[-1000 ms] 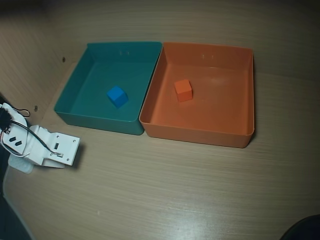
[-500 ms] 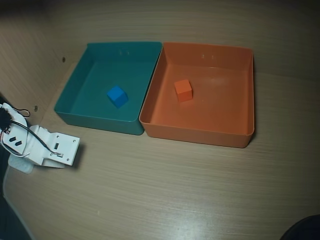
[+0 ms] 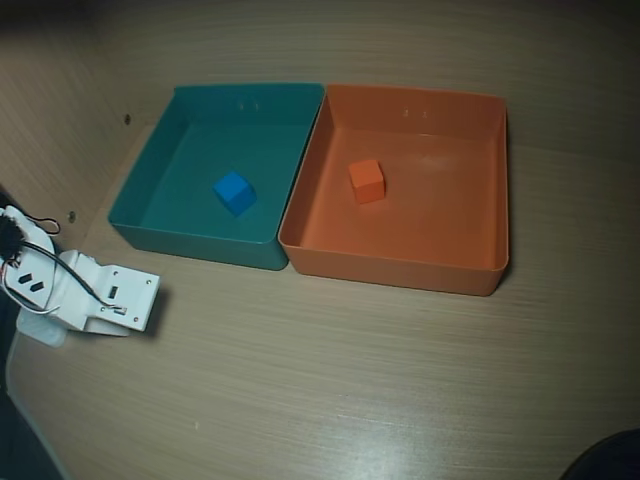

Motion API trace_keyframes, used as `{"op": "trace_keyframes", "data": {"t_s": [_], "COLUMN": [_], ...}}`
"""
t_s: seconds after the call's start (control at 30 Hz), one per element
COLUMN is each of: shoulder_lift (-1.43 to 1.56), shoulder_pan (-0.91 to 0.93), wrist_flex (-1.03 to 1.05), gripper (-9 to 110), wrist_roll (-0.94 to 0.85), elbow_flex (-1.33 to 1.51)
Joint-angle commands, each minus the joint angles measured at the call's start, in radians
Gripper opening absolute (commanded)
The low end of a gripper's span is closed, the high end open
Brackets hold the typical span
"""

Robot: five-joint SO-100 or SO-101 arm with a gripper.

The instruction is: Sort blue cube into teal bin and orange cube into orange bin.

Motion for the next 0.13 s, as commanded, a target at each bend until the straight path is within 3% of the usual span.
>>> {"op": "trace_keyframes", "data": {"t_s": [0.0,0.1], "shoulder_lift": [0.005,0.005], "shoulder_pan": [0.003,0.003], "wrist_flex": [0.006,0.006], "gripper": [-6,-6], "wrist_roll": [0.006,0.006], "elbow_flex": [0.06,0.06]}}
